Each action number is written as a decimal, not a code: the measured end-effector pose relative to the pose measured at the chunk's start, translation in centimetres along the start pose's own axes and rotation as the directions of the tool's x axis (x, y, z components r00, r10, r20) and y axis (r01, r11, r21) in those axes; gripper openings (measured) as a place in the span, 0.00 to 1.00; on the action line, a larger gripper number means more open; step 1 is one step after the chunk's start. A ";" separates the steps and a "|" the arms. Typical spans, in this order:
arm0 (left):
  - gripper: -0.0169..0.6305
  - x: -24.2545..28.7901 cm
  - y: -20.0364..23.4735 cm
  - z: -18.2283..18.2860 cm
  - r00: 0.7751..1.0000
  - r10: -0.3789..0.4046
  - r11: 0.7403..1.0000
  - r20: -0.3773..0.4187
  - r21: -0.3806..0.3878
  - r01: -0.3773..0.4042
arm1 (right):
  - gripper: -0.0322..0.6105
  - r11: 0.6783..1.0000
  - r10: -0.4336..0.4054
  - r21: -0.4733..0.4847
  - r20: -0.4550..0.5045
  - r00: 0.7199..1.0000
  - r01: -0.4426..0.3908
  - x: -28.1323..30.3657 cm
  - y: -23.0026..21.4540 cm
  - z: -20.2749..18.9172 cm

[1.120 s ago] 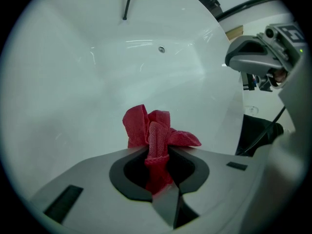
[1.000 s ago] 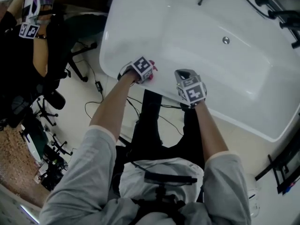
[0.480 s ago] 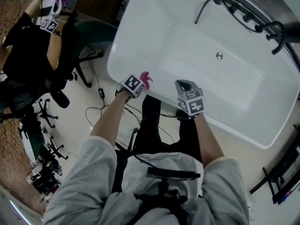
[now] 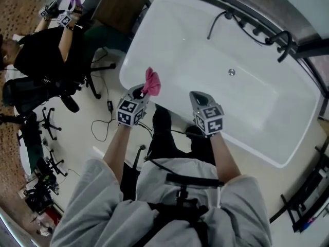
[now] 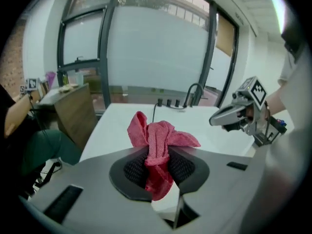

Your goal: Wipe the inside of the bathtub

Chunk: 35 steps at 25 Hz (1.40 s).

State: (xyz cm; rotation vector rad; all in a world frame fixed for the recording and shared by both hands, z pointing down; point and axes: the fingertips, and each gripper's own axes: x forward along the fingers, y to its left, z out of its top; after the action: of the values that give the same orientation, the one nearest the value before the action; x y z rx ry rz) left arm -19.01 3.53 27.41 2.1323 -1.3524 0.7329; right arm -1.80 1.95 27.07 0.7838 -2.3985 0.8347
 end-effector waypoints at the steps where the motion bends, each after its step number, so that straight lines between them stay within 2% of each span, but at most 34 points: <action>1: 0.15 -1.5 -0.8 1.7 0.999 0.019 1.000 0.045 0.000 -0.019 | 0.06 1.000 0.003 0.003 0.023 1.000 -0.003 -1.2 0.2 0.8; 6: 0.15 -8.8 -4.3 8.9 0.966 0.080 0.997 0.244 -0.029 -0.075 | 0.06 0.999 0.010 0.037 0.140 0.990 -0.015 -7.5 1.7 4.3; 11: 0.15 -14.4 -7.3 12.9 0.931 0.053 0.998 0.360 -0.053 -0.036 | 0.06 0.999 -0.045 0.019 0.217 0.975 0.041 -13.7 3.4 6.6; 17: 0.15 -17.6 -11.0 14.6 0.910 -0.050 0.999 0.412 0.038 0.038 | 0.06 0.983 -0.185 0.064 0.319 0.929 0.174 -20.1 5.2 8.0; 22: 0.15 -18.3 -13.0 15.1 0.890 -0.139 0.989 0.433 0.099 0.106 | 0.06 0.956 -0.293 0.135 0.342 0.893 0.262 -23.4 6.7 5.1; 28: 0.15 -20.6 -13.4 14.6 0.861 -0.236 0.970 0.450 0.154 0.186 | 0.06 0.906 -0.417 0.209 0.300 0.858 0.367 -25.2 9.8 1.3; 32: 0.15 -21.3 -13.4 12.7 0.863 -0.260 0.963 0.434 0.178 0.201 | 0.06 0.881 -0.465 0.254 0.304 0.832 0.399 -26.7 11.1 -0.3; 35: 0.15 -21.9 -13.8 11.9 0.872 -0.255 0.965 0.417 0.168 0.201 | 0.06 0.868 -0.491 0.242 0.302 0.817 0.433 -28.2 11.3 -0.3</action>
State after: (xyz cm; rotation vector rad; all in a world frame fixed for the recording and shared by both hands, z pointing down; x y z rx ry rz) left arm -12.22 14.89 2.14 2.6077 -1.2530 0.2482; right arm 11.33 19.51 6.07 1.6341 -2.2802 0.7338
